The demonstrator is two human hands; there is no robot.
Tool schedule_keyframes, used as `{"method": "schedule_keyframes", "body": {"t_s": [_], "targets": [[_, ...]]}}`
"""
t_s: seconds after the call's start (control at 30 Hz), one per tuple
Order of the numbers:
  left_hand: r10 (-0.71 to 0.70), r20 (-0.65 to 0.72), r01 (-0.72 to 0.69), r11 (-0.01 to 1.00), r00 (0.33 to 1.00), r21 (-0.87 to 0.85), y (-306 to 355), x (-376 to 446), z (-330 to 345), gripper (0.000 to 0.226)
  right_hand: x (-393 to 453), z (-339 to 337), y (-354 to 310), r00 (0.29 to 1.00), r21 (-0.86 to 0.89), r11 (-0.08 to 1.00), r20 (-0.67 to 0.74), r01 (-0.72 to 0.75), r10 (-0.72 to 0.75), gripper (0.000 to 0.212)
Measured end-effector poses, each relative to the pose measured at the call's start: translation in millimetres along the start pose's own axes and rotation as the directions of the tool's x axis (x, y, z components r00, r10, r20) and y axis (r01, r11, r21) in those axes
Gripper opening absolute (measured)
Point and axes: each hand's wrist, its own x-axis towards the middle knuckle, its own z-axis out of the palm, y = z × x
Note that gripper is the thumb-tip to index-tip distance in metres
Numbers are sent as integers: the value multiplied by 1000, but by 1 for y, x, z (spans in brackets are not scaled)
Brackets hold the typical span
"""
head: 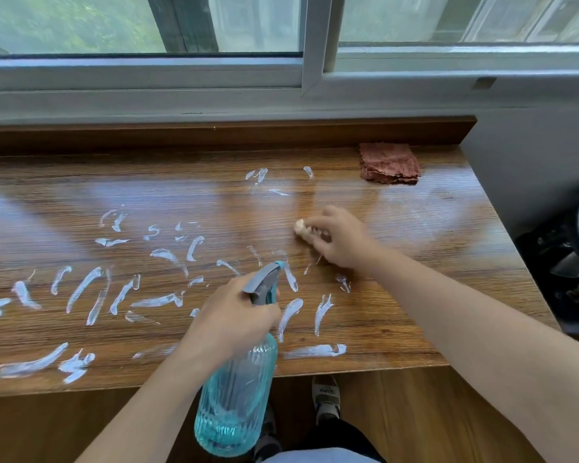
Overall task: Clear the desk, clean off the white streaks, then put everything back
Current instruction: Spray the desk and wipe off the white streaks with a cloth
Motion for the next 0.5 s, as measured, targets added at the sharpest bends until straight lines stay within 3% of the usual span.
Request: {"method": "schedule_keyframes", "body": {"t_s": [0.1,0.2,0.27,0.33,0.4,0.43,0.5], "targets": [[0,-25,0,1000,1000,-4,-5,0,-3,15,-63,8,-10,991,34,992,61,118,-120,30],[1,-49,0,1000,999,5,-7,-1,-6,16,-74,3,-9,982,24,988,107,153,-154,24],[14,-33,-14,1000,999,4,-6,0,-6,16,-50,-5,-3,995,10,995,-29,97,-96,22],[13,-21,-13,1000,1000,-7,-5,2,-8,15,-19,-11,11,979,-13,998,-193,-62,58,26],[7,-11,-8,1000,1000,-24,-3,6,-10,12,-5,-8,23,956,-73,974,-222,-213,193,27],[10,-6,-10,1000,1000,-30,-2,7,-11,15,-7,-5,22,956,-84,971,-213,-225,203,26],[6,8,-6,999,1000,-39,-1,10,-13,32,-25,6,8,979,-87,991,-182,-105,87,23]]}}
